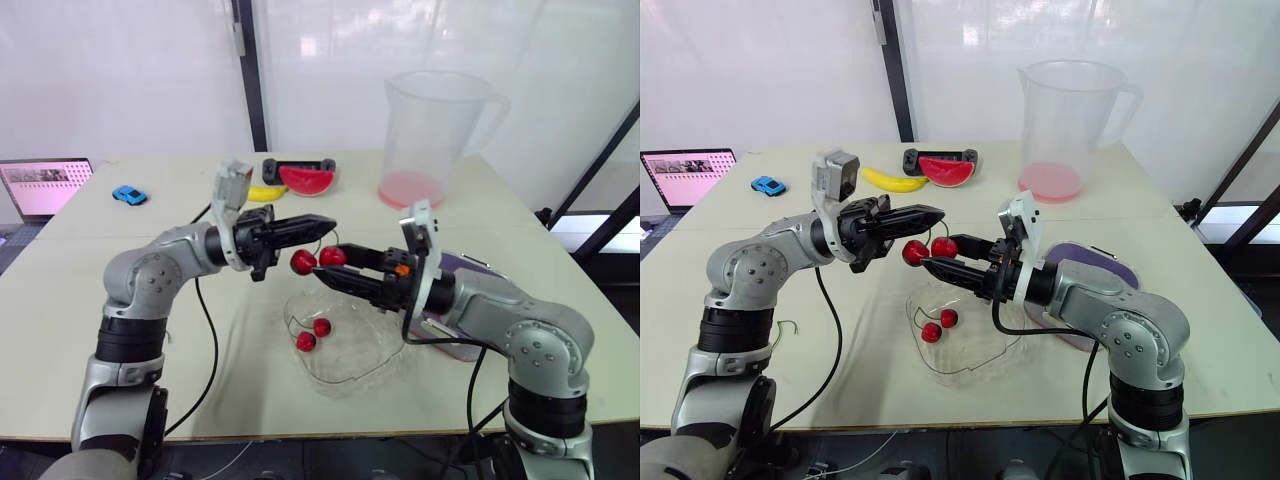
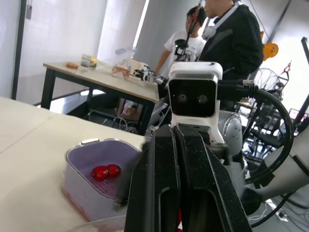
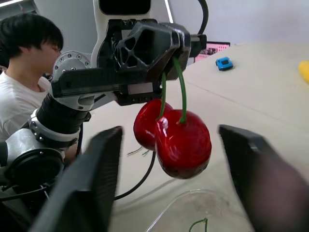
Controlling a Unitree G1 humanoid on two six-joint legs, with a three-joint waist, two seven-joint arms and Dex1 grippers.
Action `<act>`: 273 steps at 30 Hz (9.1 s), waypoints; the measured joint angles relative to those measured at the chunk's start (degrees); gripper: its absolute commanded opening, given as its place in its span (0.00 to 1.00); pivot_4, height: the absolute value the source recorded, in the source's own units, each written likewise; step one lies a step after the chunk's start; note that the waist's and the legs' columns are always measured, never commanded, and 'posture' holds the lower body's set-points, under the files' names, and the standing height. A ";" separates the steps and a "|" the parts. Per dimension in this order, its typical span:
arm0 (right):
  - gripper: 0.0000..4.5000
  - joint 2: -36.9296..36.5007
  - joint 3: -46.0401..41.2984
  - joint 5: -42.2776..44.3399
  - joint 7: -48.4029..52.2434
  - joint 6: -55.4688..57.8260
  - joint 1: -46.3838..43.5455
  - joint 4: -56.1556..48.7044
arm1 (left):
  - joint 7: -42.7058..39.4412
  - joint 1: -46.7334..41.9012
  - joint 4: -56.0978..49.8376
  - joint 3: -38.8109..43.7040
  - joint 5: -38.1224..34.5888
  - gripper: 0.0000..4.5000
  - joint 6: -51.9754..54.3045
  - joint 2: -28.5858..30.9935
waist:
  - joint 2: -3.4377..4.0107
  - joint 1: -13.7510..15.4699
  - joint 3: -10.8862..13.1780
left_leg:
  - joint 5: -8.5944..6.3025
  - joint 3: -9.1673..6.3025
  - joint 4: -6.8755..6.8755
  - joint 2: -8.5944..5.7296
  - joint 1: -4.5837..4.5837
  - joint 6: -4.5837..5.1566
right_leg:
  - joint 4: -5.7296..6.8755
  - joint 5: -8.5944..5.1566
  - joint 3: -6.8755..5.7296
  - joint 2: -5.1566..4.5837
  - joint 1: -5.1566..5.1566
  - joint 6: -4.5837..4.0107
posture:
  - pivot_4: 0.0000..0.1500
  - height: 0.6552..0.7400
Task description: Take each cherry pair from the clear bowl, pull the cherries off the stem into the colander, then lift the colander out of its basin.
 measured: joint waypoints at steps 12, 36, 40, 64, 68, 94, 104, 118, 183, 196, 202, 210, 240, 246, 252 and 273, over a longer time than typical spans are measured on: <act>0.15 -1.64 0.33 4.99 -3.47 -0.44 0.67 0.01 | 0.27 0.00 0.00 -0.05 0.03 0.00 -0.14 -0.33 | 0.00 0.00 0.00 | -0.09 0.00 0.00 0.00 0.00 0.17 | 0.00 0.00 0.00 0.00 0.00 0.00 | 1.00 1.00; 0.09 -23.99 4.24 3.95 5.68 -1.54 3.93 1.65 | 1.25 -0.14 0.02 0.30 -0.99 0.00 -0.55 -0.41 | -0.03 0.40 0.02 | -0.21 0.02 0.08 -0.01 -0.02 0.37 | -0.08 0.00 -0.01 0.00 0.07 0.00 | 1.00 1.00; 0.09 -38.72 2.63 -3.40 15.07 -8.66 3.83 9.13 | 1.98 0.52 -0.59 0.61 -0.98 0.00 -1.39 -0.23 | 0.01 0.83 0.05 | -0.27 0.06 0.15 -0.04 -0.02 0.47 | -0.15 -0.01 -0.03 0.00 0.13 0.01 | 1.00 1.00; 0.99 -46.05 12.66 -30.02 31.01 -27.14 5.20 24.74 | 7.66 5.99 -5.56 2.20 -0.72 0.00 -2.79 2.70 | 0.00 1.58 0.05 | -0.29 0.12 0.19 0.03 0.06 0.49 | -0.18 -0.01 0.05 0.00 0.20 0.01 | 1.00 1.00; 0.99 -46.13 11.31 -29.95 31.73 -25.53 5.45 24.73 | 7.95 5.99 -5.59 2.20 -1.08 0.00 -2.79 2.87 | 0.00 1.60 0.05 | -0.29 0.12 0.20 0.03 0.06 0.49 | -0.18 -0.01 0.05 -0.01 0.21 0.01 | 1.00 1.00; 0.99 -6.88 2.70 3.80 -0.18 -3.66 -3.02 4.20 | 14.09 5.67 -6.06 3.82 -4.02 0.00 -3.70 -3.97 | -0.03 1.41 0.03 | -0.11 0.01 0.25 0.03 0.07 0.19 | -0.11 -0.01 -0.01 0.00 0.24 0.01 | 1.00 1.00; 0.99 1.96 4.67 5.13 -7.04 -3.80 -4.87 8.16 | 16.30 5.45 -6.54 2.68 -4.11 0.00 -3.55 -6.48 | -0.03 1.18 0.03 | -0.12 0.02 0.19 0.01 0.07 0.20 | -0.08 -0.01 0.00 0.00 0.18 0.01 | 1.00 1.00; 0.35 3.14 4.92 8.38 -11.05 -2.99 -5.65 9.60 | 17.64 5.56 -7.88 2.80 -4.96 0.00 -3.59 -6.11 | -0.03 1.15 0.02 | -0.17 0.03 0.18 0.00 0.08 0.29 | -0.08 -0.01 0.01 0.01 0.19 0.01 | 1.00 1.00; 0.84 -47.69 18.69 -25.86 29.18 -19.15 2.23 21.02 | 13.47 8.56 -7.13 1.72 -2.00 0.00 -6.30 -4.32 | 0.01 1.70 0.08 | -0.32 0.09 0.07 0.03 0.20 0.54 | -0.65 -0.01 0.00 0.01 0.50 0.02 | 1.00 1.00; 0.99 -48.03 0.68 -16.13 38.31 -16.13 0.71 24.74 | 13.36 8.86 -7.25 1.83 -2.01 0.00 -6.09 -1.46 | 0.01 1.75 0.08 | -0.32 0.09 0.04 0.03 0.21 0.55 | -0.69 -0.01 -0.02 0.01 0.54 0.02 | 1.00 1.00; 0.99 -47.91 -10.63 -3.59 45.24 -11.35 0.21 26.18 | 11.66 12.65 -7.26 2.82 -1.94 0.00 -5.45 5.37 | 0.02 1.38 0.08 | -0.32 0.11 -0.02 0.06 0.27 0.56 | -0.69 -0.01 -0.01 0.03 0.55 0.01 | 1.00 1.00; 0.99 -44.92 -8.50 0.39 45.86 -12.11 -4.51 25.94 | 10.93 24.64 -9.35 11.41 -2.91 0.00 -3.48 14.83 | 0.04 1.64 0.09 | -0.33 0.10 -0.03 0.13 0.27 0.56 | -0.72 -0.01 0.01 -0.01 0.57 0.01 | 1.00 1.00; 1.00 -38.67 1.21 -3.81 43.81 -15.10 -4.99 24.62 | 19.06 48.90 -2.98 21.69 10.25 0.99 -7.82 14.97 | 0.10 1.78 0.10 | -0.35 0.15 -0.15 0.21 0.30 0.58 | -0.85 0.00 0.02 -0.12 0.57 0.00 | 1.00 1.00; 1.00 -39.45 1.12 -4.10 44.95 -15.43 -3.91 24.60 | 18.24 48.59 -3.84 22.02 9.67 0.99 -7.34 16.31 | 0.09 1.75 0.10 | -0.35 0.14 -0.15 0.22 0.30 0.58 | -0.85 0.00 0.01 -0.10 0.56 0.00 | 1.00 1.00; 1.00 -40.26 0.57 -4.06 43.69 -14.19 -1.46 21.27 | 13.21 36.84 -9.88 24.06 1.53 0.99 -2.50 25.11 | 0.08 1.96 0.11 | -0.35 0.10 -0.13 0.13 0.24 0.58 | -0.88 0.00 -0.07 -0.23 0.59 0.01 | 1.00 1.00; 1.00 -37.51 24.11 -16.80 23.78 -2.88 -13.51 3.34 | -2.50 20.20 -12.29 6.36 5.81 0.99 -8.46 31.21 | 0.10 1.30 0.11 | -0.34 0.14 -0.18 0.14 0.16 0.56 | -0.82 0.00 0.03 0.04 0.37 0.00 | 1.00 1.00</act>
